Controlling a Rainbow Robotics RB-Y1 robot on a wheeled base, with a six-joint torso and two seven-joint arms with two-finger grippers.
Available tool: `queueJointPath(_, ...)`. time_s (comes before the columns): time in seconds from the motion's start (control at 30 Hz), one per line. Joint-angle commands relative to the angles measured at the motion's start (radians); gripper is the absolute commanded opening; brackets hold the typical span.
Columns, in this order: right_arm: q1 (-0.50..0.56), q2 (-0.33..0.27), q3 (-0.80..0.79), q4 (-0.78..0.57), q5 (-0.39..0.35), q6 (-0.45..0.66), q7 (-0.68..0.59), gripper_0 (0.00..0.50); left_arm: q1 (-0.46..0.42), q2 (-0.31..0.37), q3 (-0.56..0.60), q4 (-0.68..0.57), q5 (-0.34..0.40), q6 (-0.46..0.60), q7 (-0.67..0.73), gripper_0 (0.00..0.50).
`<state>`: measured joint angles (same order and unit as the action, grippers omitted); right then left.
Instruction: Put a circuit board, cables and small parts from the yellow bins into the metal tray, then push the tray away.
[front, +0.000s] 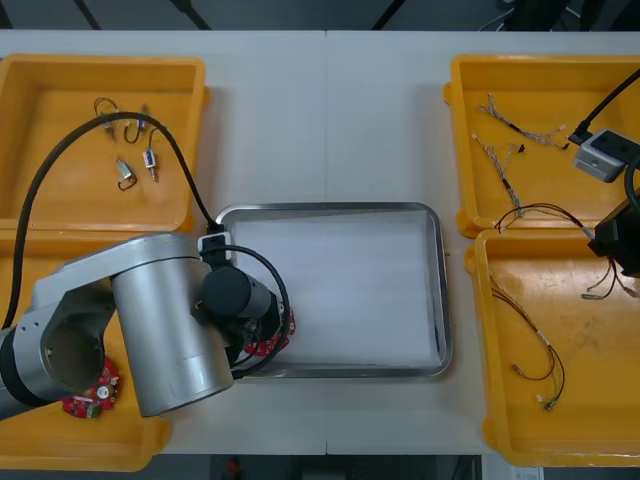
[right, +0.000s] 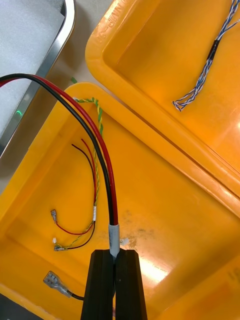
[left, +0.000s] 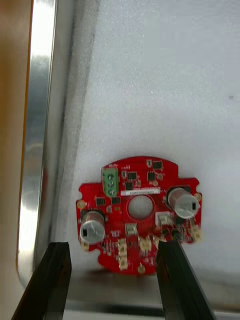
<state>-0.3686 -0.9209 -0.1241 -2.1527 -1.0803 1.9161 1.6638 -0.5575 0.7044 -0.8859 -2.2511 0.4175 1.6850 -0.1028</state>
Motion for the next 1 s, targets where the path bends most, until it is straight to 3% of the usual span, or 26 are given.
queueJointPath(0.03, -0.026, 0.008, 0.008, -0.026, 0.005, 0.004, -0.025, 0.0, -0.082, 0.073, 0.111, -0.107, 0.138, 0.058, 0.064, 0.5)
queueJointPath(0.33, -0.026, 0.008, 0.008, -0.026, 0.005, 0.004, -0.025, 0.0, -0.186, 0.227, 0.28, -0.156, 0.403, 0.084, 0.034, 0.5)
queueJointPath(0.57, -0.019, -0.009, 0.066, -0.01, -0.012, 0.004, -0.032, 0.0, -0.21, 0.319, 0.478, -0.07, 0.578, 0.096, -0.1, 0.5)
queueJointPath(0.77, -0.076, -0.033, 0.156, -0.023, -0.029, -0.008, -0.036, 0.0, -0.21, 0.353, 0.581, 0.051, 0.601, 0.09, -0.21, 0.5)
queueJointPath(1.0, -0.164, -0.033, 0.267, -0.053, -0.04, -0.022, -0.036, 0.0, -0.21, 0.385, 0.644, 0.166, 0.569, 0.07, -0.299, 0.5)
